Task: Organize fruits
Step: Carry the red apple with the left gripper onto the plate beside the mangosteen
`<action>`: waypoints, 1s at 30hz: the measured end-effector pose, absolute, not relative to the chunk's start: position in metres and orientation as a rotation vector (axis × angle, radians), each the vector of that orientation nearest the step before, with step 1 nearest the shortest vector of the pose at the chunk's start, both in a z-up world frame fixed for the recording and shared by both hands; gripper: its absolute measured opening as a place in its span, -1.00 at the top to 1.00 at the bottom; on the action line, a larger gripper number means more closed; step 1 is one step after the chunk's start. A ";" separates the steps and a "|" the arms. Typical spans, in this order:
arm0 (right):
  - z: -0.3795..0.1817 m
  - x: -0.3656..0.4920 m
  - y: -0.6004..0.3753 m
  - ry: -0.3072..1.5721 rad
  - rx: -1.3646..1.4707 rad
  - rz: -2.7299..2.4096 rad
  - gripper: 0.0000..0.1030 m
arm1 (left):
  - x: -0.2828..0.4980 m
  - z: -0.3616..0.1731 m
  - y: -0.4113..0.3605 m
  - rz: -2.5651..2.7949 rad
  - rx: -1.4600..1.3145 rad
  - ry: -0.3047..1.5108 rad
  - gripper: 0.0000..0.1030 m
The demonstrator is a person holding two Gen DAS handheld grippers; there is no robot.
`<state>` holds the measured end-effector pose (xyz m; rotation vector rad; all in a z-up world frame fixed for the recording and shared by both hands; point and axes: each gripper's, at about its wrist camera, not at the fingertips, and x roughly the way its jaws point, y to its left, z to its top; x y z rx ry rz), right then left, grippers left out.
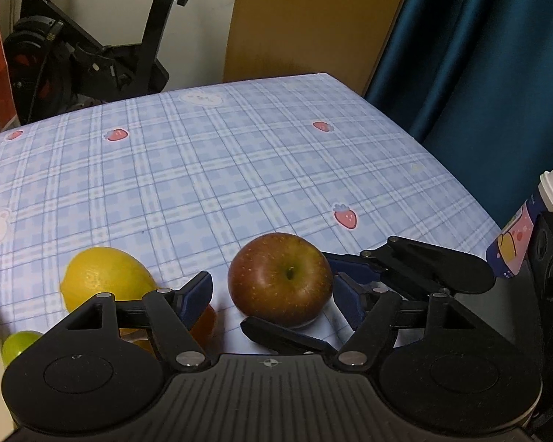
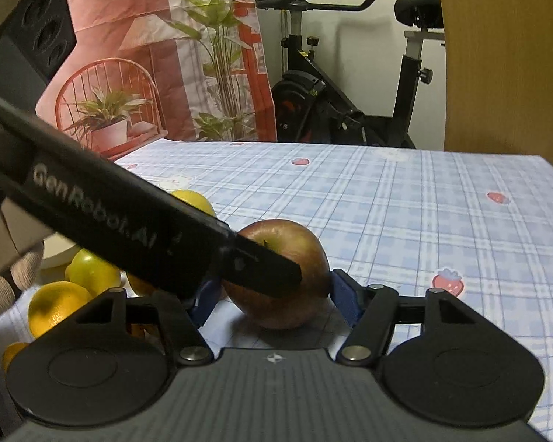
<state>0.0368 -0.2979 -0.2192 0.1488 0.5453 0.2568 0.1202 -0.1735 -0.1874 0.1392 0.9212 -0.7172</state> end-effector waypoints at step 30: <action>-0.186 0.026 -0.284 0.556 0.216 0.265 -0.27 | 0.085 -0.160 -0.138 -0.680 0.047 0.825 -0.34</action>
